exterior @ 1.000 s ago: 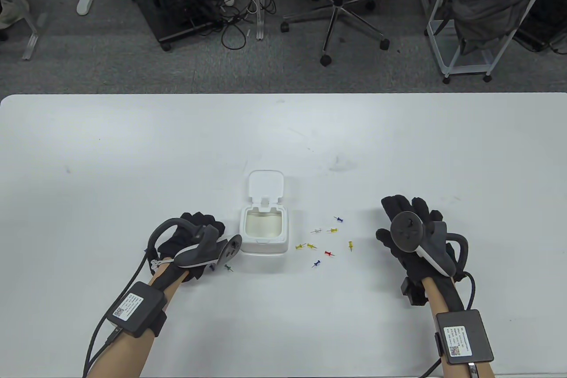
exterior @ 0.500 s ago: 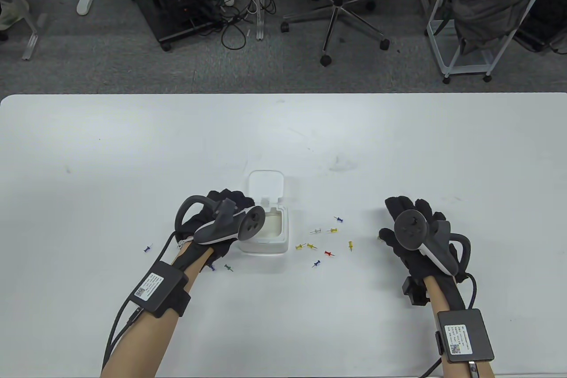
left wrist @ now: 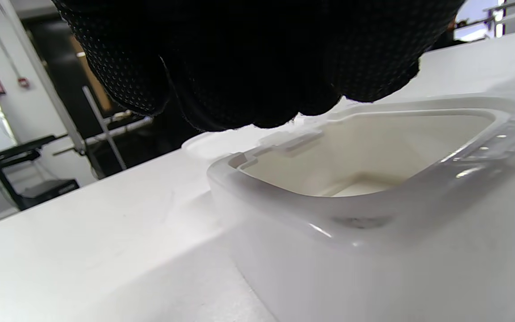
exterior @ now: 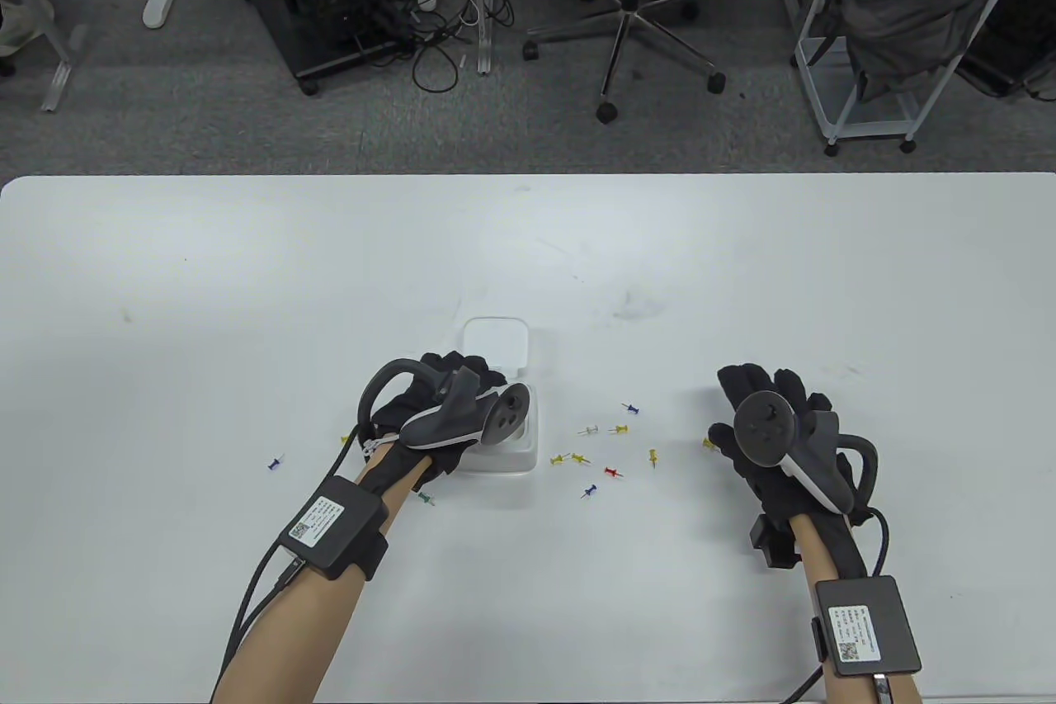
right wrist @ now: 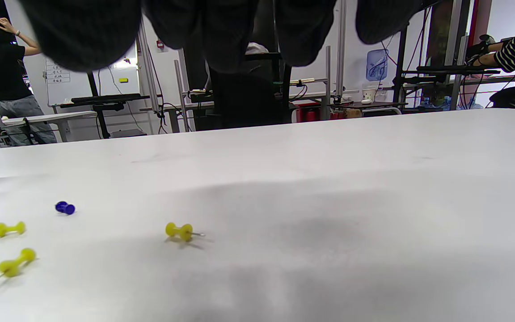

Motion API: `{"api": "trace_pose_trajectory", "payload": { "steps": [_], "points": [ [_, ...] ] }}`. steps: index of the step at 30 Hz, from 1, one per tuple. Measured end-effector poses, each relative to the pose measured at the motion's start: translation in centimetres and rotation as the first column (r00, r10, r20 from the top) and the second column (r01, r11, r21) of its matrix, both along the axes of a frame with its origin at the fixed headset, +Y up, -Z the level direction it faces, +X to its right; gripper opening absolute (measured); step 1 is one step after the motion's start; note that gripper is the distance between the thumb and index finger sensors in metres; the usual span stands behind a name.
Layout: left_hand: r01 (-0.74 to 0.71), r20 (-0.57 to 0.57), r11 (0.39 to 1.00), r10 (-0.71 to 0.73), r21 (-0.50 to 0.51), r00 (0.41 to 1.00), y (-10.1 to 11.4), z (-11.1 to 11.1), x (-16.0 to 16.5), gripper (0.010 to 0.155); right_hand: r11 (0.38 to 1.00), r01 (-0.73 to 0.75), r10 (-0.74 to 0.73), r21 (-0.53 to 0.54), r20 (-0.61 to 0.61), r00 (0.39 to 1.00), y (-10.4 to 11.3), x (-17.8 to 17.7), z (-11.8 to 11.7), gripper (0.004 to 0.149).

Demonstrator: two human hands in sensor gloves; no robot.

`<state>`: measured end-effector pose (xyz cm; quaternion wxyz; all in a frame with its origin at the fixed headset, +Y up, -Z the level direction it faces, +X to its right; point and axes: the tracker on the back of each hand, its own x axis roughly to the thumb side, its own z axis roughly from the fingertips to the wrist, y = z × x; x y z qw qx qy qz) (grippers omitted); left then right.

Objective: Press to open box and store push pins

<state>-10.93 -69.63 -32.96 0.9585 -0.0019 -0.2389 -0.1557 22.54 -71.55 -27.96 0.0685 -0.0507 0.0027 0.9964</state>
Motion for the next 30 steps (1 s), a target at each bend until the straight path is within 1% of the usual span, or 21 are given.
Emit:
{"api": "trace_pose_trajectory", "payload": {
  "steps": [2, 8, 15, 22, 24, 30],
  "points": [
    [-0.003, -0.001, 1.0, 0.003, 0.016, 1.0, 0.3, 0.1, -0.3, 0.049, 1.0, 0.002, -0.002, -0.003, 0.0, 1.0, 0.0, 0.0, 0.0, 0.069],
    [-0.005, 0.007, 1.0, 0.005, 0.025, 1.0, 0.8, 0.7, -1.1, 0.049, 1.0, 0.0, 0.0, 0.001, 0.003, 1.0, 0.0, 0.1, 0.0, 0.069],
    [-0.035, 0.031, 0.999, 0.034, 0.035, 0.999, 0.3, 3.2, -3.3, 0.05, 1.0, -0.003, 0.003, -0.001, 0.0, 1.0, 0.0, 0.0, 0.0, 0.069],
    [-0.012, 0.05, 0.998, 0.009, 0.059, 0.999, -1.3, 5.9, -6.2, 0.051, 1.0, -0.006, 0.006, -0.001, -0.005, 1.0, -0.1, 0.0, 0.0, 0.069],
    [0.018, 0.057, 0.999, -0.02, 0.043, 0.998, -2.2, 6.5, -6.6, 0.05, 1.0, -0.007, 0.007, 0.0, -0.003, 1.0, 0.0, 0.0, 0.0, 0.069],
    [0.041, 0.068, 0.999, -0.041, -0.002, 0.997, -4.1, 7.5, -6.9, 0.05, 1.0, -0.003, 0.003, -0.002, -0.001, 1.0, 0.0, 0.0, 0.0, 0.069]
  ]
}}
